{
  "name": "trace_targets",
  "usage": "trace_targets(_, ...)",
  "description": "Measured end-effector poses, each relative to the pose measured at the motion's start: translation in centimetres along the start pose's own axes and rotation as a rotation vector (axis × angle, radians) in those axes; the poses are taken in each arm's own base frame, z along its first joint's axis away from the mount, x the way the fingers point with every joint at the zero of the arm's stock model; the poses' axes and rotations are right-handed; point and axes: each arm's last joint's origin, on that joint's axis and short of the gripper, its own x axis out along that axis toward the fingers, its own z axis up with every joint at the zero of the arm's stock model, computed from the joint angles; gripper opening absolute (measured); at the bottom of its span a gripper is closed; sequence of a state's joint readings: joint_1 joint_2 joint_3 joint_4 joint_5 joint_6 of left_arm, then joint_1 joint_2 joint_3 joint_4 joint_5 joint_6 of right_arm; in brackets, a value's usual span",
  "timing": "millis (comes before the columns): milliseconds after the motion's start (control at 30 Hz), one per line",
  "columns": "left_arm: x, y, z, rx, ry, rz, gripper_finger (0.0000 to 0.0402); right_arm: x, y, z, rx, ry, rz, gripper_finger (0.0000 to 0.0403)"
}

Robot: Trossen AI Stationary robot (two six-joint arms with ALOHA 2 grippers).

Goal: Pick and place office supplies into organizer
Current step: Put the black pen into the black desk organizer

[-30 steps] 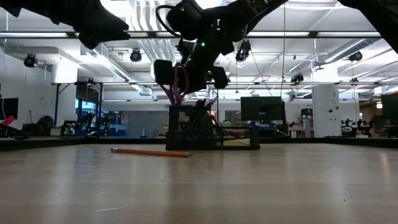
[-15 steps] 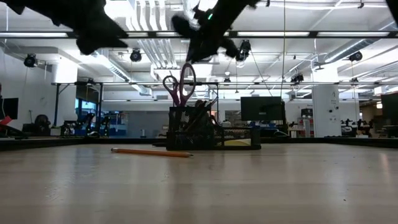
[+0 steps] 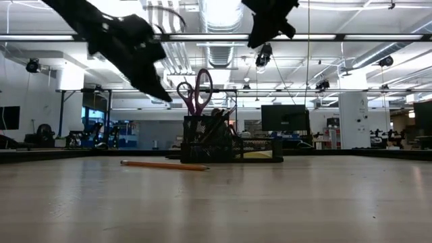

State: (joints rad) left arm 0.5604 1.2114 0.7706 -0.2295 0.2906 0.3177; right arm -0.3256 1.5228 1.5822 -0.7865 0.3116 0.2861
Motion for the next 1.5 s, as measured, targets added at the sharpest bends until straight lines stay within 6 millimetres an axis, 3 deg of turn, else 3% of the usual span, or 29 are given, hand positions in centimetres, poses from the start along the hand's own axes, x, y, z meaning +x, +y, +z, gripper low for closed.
trace_targets(200,4.4,4.4,-1.2,0.041,0.167,0.056,0.0164,0.1,-1.3,-0.3,-0.151,0.074,0.068,0.0059)
trace_targets(367,7.0,5.6,-1.2,0.055,0.269,0.001,0.0164,1.0,-2.2,-0.1,-0.18,0.101,0.142,0.0059)
trace_targets(467,7.7,5.7,-1.2,0.112,0.345,-0.057,0.0164,1.7,-3.0,0.0,-0.167,0.108,0.136,0.0059)
trace_targets(833,10.4,6.6,-2.3,0.07,0.469,-0.124,0.0164,3.2,-5.5,1.2,-0.043,0.059,0.161,0.0059)
trace_targets(1267,11.7,7.2,-3.5,0.061,0.543,-0.081,0.0161,3.4,-5.6,1.2,-0.006,0.062,0.168,0.0059)
trace_targets(1367,11.7,7.2,-3.5,0.063,0.538,-0.077,0.0139,3.4,-5.6,1.2,-0.003,0.062,0.166,0.0059)
trace_targets(1500,11.8,7.3,-3.4,0.07,0.524,-0.067,0.0079,3.4,-5.6,1.2,0.003,0.062,0.161,0.0059)
